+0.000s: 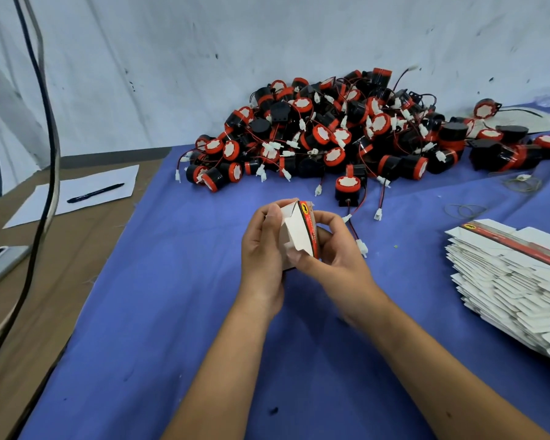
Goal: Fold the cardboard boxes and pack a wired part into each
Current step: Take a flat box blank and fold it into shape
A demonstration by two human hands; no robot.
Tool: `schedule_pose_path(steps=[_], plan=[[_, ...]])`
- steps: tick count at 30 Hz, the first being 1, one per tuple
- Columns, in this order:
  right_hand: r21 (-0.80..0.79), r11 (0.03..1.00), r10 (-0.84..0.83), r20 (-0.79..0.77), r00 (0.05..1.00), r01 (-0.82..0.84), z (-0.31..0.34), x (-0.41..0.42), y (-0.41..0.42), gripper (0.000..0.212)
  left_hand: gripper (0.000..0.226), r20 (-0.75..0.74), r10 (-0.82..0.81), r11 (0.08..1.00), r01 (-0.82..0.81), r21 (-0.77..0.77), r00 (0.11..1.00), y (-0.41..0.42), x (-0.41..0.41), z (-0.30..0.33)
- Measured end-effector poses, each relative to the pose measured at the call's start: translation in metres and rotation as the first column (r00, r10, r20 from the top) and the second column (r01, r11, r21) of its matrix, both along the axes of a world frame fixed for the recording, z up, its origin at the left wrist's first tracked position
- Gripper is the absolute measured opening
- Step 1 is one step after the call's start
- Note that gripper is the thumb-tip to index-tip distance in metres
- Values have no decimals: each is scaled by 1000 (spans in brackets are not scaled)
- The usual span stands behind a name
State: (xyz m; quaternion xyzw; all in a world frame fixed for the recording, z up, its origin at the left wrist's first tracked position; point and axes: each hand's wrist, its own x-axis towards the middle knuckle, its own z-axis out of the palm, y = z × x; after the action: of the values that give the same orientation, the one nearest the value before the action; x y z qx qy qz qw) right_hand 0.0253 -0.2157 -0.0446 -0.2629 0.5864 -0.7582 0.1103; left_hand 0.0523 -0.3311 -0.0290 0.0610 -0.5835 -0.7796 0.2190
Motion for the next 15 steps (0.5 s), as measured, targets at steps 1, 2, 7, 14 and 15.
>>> schedule_pose_path(steps=[1,2,7,14,15], plan=[[-21,1000,17,16,1000,-16,0,0,-1,52,44,5,12,1000,-12,-8,1000,1,0,0],[-42,999,35,30,999,-34,0,1,-1,51,44,11,24,1000,-24,-10,1000,1,-1,0],[-45,998,36,6,999,-36,-4,5,-6,58,30,30,83,997,-83,-13,996,1,-3,-2],[117,993,25,-128,991,-10,-8,8,-12,67,24,7,204,978,-203,-54,979,2,-3,-5],[92,995,46,-105,993,-36,-7,7,-10,70,27,-28,229,968,-231,-94,973,2,-3,-5]])
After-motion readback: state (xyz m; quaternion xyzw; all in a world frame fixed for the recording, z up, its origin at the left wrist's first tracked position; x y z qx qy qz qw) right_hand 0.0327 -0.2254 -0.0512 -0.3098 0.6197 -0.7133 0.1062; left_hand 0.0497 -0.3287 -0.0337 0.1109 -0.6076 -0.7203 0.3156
